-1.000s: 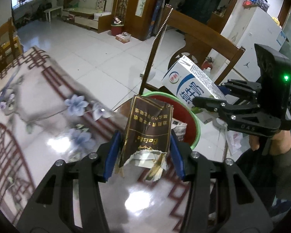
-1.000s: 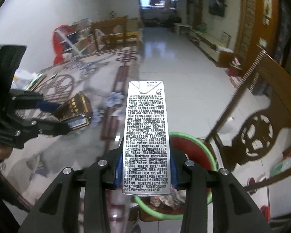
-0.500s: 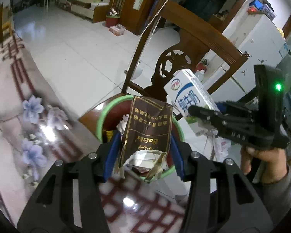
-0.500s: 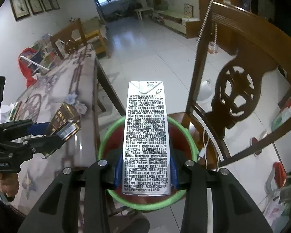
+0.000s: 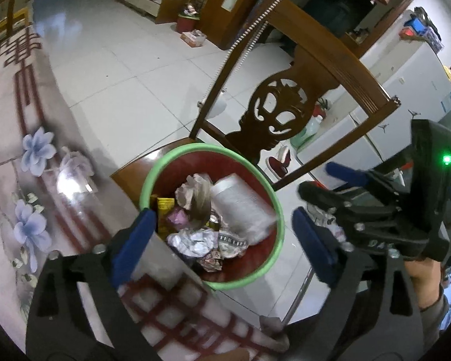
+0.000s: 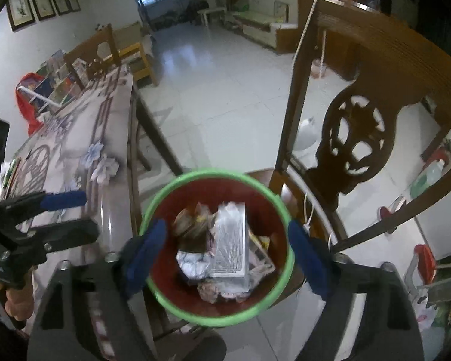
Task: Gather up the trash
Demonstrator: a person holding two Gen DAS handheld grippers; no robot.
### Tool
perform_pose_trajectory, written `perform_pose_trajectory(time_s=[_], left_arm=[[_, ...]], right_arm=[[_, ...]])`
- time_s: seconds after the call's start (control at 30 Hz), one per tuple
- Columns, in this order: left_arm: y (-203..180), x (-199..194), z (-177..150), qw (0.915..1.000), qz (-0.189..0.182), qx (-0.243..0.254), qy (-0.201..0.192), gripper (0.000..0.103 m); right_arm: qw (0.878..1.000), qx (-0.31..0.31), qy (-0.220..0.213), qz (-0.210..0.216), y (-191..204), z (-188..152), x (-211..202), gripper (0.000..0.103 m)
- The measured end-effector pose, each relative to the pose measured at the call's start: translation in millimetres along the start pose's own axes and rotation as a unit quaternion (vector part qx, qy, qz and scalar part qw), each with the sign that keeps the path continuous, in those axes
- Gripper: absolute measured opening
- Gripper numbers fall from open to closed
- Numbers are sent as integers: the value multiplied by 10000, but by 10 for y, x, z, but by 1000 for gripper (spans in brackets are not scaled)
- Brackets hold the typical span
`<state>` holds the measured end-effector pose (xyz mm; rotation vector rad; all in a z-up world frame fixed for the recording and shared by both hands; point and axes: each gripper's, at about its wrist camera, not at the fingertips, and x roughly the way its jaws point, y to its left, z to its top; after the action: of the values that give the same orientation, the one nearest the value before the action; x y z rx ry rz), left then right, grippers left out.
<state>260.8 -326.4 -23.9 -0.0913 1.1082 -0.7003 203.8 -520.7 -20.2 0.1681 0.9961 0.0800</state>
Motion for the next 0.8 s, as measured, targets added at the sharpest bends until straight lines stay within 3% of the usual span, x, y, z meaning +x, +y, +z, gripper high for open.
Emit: perform_pose_trajectory(time_s=[0.07, 0.17, 0.33, 0.5, 0.63, 0.73, 0.8], left_arm=[[58, -85, -17, 9999, 93, -36, -105, 97], [154, -273, -90, 9986, 425, 63, -299, 97], [353, -643, -299, 9946, 849, 94, -584, 97], [545, -1054, -571, 9891, 1199, -10, -852, 97], [740, -1435, -885, 9817, 1577, -118, -1062, 97], [918, -1727, -1122, 9749, 1882, -192, -1175, 98], [998, -1872, -1247, 9696, 2089, -259, -1245, 97]], right_arm=[[10000, -24, -65, -41, 26, 16, -26, 91], [9999, -115, -116, 14, 110, 41, -42, 95], [9984, -522, -181, -82, 399, 61, -56, 96], [9944, -879, -568, -159, 772, 86, -205, 96], [9929, -824, -859, 0, 1044, 127, -324, 96], [9920, -642, -1014, 392, 1290, 83, -334, 96], [9910, -844, -998, 299, 1507, 48, -314, 96]])
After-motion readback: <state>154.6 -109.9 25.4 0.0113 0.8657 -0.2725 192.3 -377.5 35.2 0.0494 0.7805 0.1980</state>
